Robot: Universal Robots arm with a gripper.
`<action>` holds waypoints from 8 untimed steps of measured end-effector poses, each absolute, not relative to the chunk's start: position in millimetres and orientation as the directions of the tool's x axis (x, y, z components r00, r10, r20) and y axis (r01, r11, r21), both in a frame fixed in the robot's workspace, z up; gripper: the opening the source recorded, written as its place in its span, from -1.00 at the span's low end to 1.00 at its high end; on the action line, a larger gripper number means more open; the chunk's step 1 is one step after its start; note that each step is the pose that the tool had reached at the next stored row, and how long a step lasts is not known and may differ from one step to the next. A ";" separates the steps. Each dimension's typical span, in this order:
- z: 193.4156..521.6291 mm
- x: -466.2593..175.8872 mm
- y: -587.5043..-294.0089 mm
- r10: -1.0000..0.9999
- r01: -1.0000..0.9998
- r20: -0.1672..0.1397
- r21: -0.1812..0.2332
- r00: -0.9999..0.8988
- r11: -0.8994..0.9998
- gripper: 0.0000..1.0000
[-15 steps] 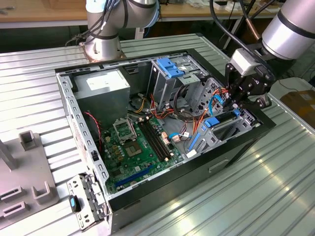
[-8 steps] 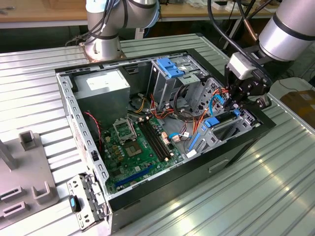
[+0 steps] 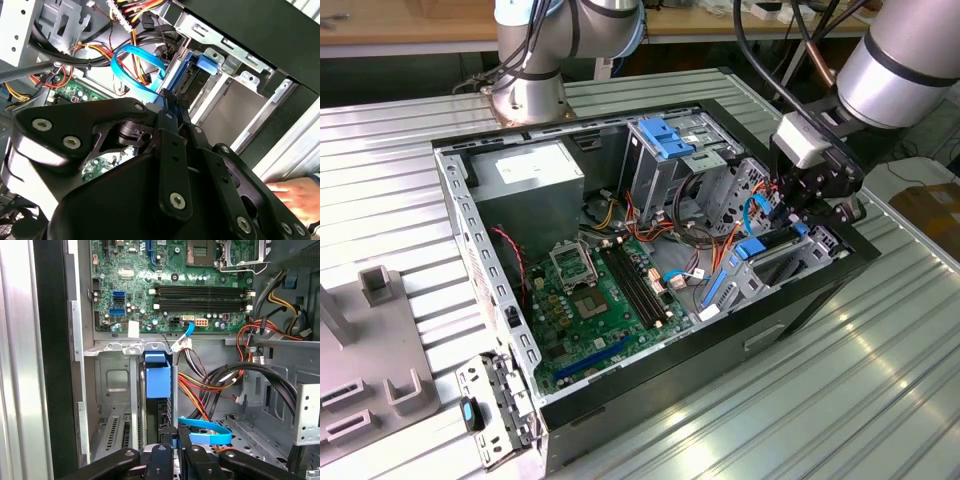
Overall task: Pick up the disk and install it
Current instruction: 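Insert the first disk wire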
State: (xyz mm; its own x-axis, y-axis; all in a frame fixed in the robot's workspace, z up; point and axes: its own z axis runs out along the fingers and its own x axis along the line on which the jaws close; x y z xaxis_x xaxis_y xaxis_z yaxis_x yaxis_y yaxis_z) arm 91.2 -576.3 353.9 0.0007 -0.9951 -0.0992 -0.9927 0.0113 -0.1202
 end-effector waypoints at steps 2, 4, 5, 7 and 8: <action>353.0 89.5 -576.8 -0.995 -0.993 -0.099 -0.122 0.013 -0.001 -0.68; 352.9 88.9 -576.8 -0.995 -0.992 -0.099 -0.122 0.022 -0.010 -0.68; 352.6 88.9 -577.0 -0.995 -0.992 -0.099 -0.123 0.028 -0.016 -0.68; 352.3 88.8 -577.5 -0.994 -0.992 -0.099 -0.123 0.046 -0.033 -0.68; 352.3 88.8 -577.6 -0.994 -0.992 -0.099 -0.123 0.050 -0.038 -0.68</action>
State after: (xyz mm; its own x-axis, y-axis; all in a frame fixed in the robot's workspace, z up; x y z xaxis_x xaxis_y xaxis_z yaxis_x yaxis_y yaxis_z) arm 88.8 -577.6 352.3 0.0504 -0.9938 -0.0988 -0.9916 -0.0380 -0.1234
